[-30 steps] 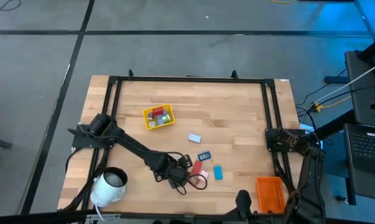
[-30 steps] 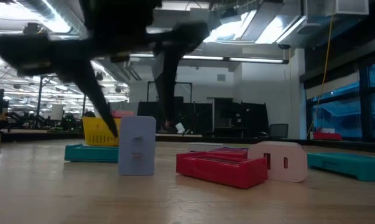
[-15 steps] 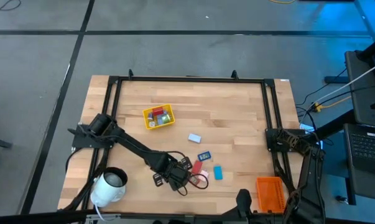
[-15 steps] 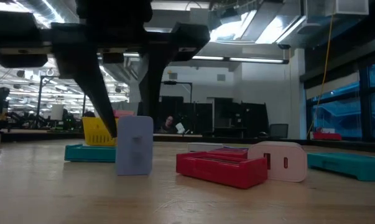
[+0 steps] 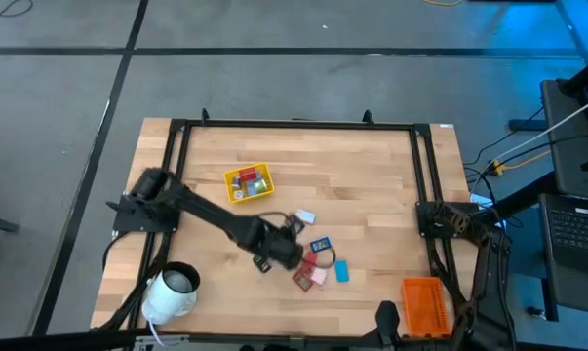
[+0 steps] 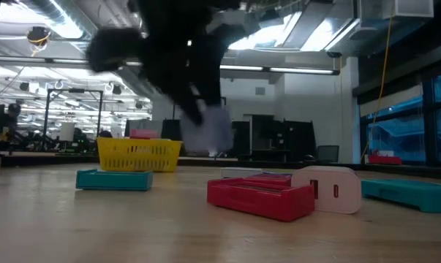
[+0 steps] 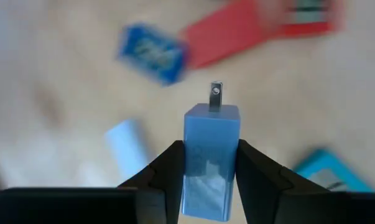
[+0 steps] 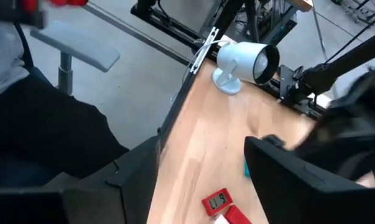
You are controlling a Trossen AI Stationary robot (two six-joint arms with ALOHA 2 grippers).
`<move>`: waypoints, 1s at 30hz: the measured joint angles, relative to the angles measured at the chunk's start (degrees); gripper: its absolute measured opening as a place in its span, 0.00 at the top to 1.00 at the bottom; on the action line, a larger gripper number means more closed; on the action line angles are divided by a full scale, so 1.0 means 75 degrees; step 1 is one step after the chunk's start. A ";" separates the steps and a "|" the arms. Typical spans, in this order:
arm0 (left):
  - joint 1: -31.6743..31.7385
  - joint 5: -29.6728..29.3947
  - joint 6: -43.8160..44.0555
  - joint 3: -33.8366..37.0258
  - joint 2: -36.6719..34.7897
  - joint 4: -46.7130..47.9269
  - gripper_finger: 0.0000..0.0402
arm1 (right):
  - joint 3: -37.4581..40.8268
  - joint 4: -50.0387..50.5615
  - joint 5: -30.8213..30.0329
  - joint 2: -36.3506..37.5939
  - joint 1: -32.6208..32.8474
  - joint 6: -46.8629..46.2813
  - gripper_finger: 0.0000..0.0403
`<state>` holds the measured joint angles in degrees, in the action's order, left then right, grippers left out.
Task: Pick & Place Office items
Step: Put the light blue charger adapter into the yellow bin
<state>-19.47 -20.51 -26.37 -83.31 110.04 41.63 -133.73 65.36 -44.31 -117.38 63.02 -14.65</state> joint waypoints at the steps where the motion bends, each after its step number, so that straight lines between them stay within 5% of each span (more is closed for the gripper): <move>1: 0.0153 -0.0171 0.0319 0.0018 -0.0194 0.0070 0.72 | 0.0000 0.0043 -0.0077 -0.0044 0.0062 -0.0019 0.41; 8: 0.1425 -0.0946 0.1919 0.1240 -0.2242 0.0239 0.72 | 0.0009 0.0703 -0.1016 -0.0262 0.0640 -0.0988 0.41; 15: 0.2749 0.0097 0.2540 0.3071 -0.3820 0.0267 0.72 | 0.0009 0.0746 -0.2123 -0.0262 0.1082 -0.1287 0.41; 21: 0.3497 0.0448 0.2592 0.4051 -0.4159 -0.0159 0.72 | 0.0009 0.0746 -0.2265 -0.0262 0.1053 -0.1179 0.41; 30: 0.3809 0.0624 0.2591 0.4179 -0.4179 -0.0024 0.69 | 0.0009 0.0749 -0.2259 -0.0262 0.1020 -0.1218 0.41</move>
<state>9.10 -15.83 -6.94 -51.96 78.70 41.45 -133.67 70.98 -61.25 -119.35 70.67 -23.79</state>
